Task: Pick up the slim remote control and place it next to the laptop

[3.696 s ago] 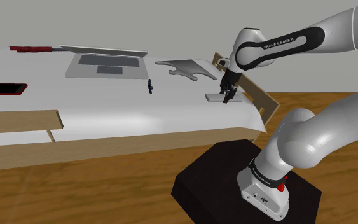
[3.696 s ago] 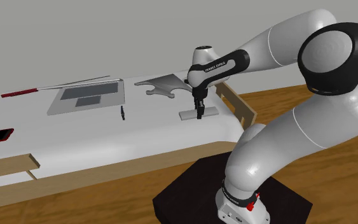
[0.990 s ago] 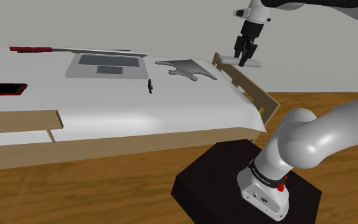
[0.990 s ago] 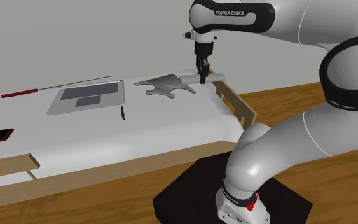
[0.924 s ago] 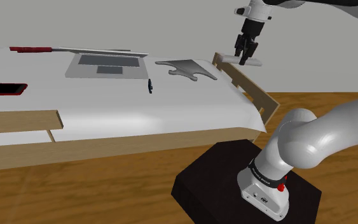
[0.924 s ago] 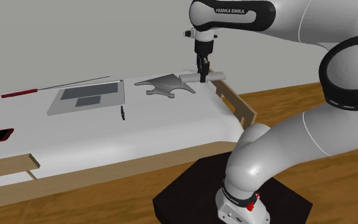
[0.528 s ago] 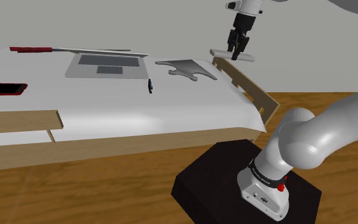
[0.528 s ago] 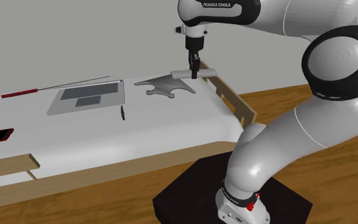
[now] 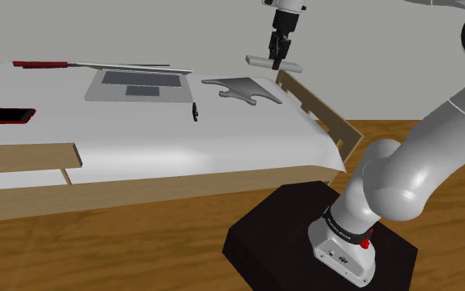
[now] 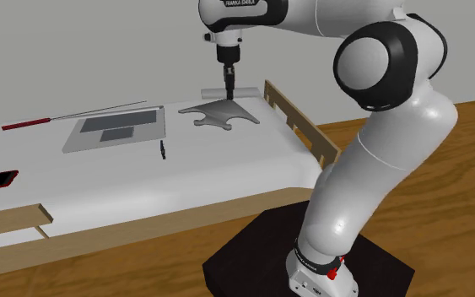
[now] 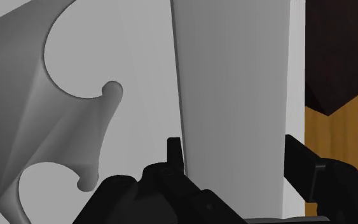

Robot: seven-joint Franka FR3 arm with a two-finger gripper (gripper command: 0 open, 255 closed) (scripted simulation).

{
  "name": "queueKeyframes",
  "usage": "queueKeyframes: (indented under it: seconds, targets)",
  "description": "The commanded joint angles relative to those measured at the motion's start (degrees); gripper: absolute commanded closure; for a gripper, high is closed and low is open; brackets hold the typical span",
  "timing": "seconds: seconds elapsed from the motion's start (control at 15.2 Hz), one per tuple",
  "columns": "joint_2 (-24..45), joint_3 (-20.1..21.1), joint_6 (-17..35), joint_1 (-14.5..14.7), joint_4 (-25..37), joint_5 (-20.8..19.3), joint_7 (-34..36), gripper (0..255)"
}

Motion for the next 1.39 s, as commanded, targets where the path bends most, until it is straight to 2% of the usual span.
queueKeyframes:
  seconds: [0.0, 0.26, 0.53, 0.79, 0.86, 1.32]
  targets:
    - [4.24, 0.23, -0.17, 0.93, 4.02, 1.88, 0.65, 255]
    - [13.31, 0.11, -1.33, 1.65, 13.39, 5.8, 0.63, 255]
    - [23.17, 0.29, -3.99, 1.15, 24.95, 10.04, 0.59, 255]
    - [34.53, 0.99, -8.81, -0.99, 40.31, 14.56, 1.02, 255]
    - [38.96, 1.36, -11.18, -2.22, 46.94, 16.19, 1.38, 255]
    - [36.44, 1.45, -4.25, -0.62, 37.56, 15.14, 1.33, 255]
